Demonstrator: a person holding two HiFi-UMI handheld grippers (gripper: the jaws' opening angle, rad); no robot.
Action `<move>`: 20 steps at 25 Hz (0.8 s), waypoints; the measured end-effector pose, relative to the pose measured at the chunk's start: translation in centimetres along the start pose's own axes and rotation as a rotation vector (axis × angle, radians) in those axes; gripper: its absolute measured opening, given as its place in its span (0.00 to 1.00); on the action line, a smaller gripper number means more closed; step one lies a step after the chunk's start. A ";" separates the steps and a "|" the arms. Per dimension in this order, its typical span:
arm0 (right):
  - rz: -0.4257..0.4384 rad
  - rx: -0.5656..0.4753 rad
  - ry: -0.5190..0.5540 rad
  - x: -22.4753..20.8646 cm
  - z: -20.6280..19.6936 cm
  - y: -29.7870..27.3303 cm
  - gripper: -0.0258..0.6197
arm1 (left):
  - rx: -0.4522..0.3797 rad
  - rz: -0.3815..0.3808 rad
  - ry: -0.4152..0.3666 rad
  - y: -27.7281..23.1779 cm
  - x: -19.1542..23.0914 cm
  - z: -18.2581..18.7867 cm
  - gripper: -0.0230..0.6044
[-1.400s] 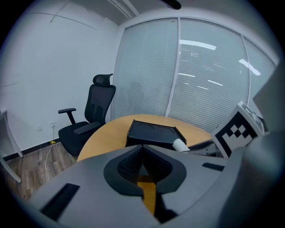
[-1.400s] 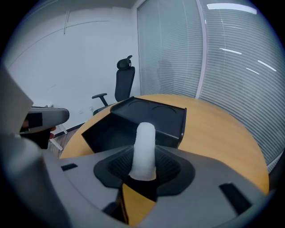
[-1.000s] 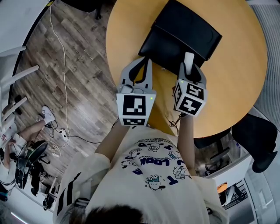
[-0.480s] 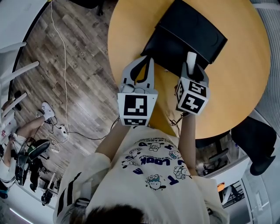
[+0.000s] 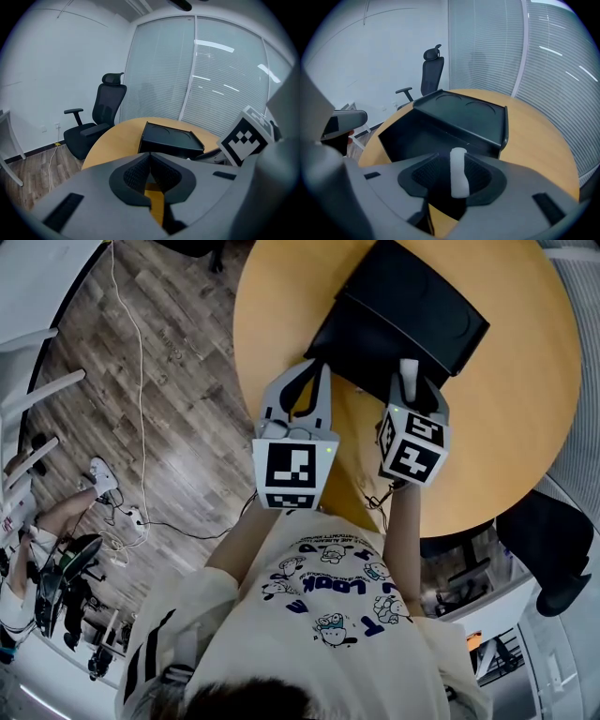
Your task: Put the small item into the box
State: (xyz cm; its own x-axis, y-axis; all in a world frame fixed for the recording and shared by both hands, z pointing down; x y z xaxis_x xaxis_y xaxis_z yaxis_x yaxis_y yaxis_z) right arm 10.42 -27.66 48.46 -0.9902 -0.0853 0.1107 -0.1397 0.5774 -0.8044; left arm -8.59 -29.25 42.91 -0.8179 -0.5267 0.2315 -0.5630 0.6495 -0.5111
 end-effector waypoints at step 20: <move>0.042 -0.262 -0.106 0.2 1.8 8.5 0.11 | -0.137 -0.036 -0.064 3.5 -2.8 3.9 0.06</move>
State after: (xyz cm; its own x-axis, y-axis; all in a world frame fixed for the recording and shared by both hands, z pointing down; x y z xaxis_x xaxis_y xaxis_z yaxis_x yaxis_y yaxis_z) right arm 9.00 -24.23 40.63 -0.9910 -0.1337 0.0077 -0.1089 0.7712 -0.6272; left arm -7.80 -27.61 37.27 -0.7899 -0.5824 0.1920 -0.6066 0.6960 -0.3844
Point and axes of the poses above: the fingertips, and each gripper's own axes: y backward along the fingers, x to its left, z out of its top, the point moved 8 cm from there along y, backward along the fingers, and after that the axes turned 7 degrees about -z, right-handed, at the moved point
